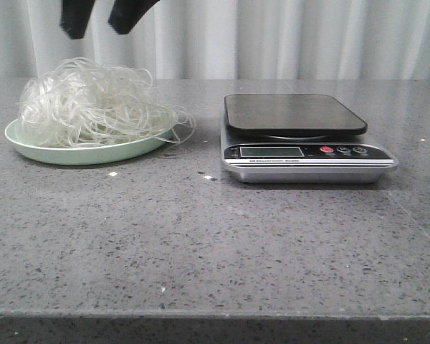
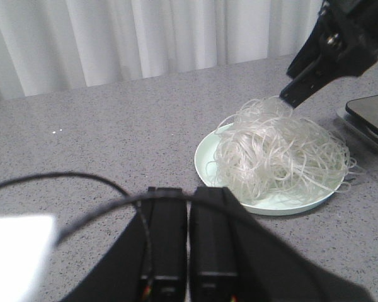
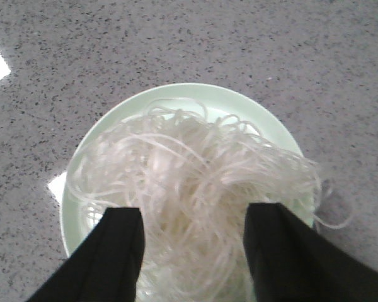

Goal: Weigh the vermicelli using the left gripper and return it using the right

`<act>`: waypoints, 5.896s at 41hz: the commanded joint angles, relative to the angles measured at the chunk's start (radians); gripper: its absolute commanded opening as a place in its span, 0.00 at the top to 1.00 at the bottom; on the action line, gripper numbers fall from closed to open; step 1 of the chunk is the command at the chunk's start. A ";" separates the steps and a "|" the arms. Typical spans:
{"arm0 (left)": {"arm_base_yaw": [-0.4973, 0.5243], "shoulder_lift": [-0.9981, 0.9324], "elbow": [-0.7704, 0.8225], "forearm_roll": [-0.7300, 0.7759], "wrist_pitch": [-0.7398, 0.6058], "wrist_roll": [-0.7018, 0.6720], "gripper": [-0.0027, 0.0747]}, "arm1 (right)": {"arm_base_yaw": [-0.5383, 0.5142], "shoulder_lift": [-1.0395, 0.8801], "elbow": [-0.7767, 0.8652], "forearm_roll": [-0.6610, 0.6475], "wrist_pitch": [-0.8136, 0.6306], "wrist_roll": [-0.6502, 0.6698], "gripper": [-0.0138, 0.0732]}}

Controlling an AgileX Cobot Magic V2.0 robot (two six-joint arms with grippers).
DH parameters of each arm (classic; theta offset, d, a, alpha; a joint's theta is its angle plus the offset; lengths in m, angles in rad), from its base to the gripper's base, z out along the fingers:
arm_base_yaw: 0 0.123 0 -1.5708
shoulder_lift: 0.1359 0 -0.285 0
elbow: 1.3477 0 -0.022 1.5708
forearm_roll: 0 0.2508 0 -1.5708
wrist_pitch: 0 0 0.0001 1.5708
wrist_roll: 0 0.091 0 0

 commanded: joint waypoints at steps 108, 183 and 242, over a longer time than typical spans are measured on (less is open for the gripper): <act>0.002 0.009 -0.027 0.002 -0.074 -0.010 0.79 | -0.555 -1.622 1.804 0.005 -1.058 0.044 0.67; 0.259 -0.240 0.533 -0.222 -0.521 0.208 0.79 | -0.555 -1.622 1.804 0.005 -1.056 0.044 0.67; 0.308 -0.300 0.533 -0.279 -0.519 0.134 0.79 | -0.555 -1.622 1.804 0.005 -1.055 0.044 0.67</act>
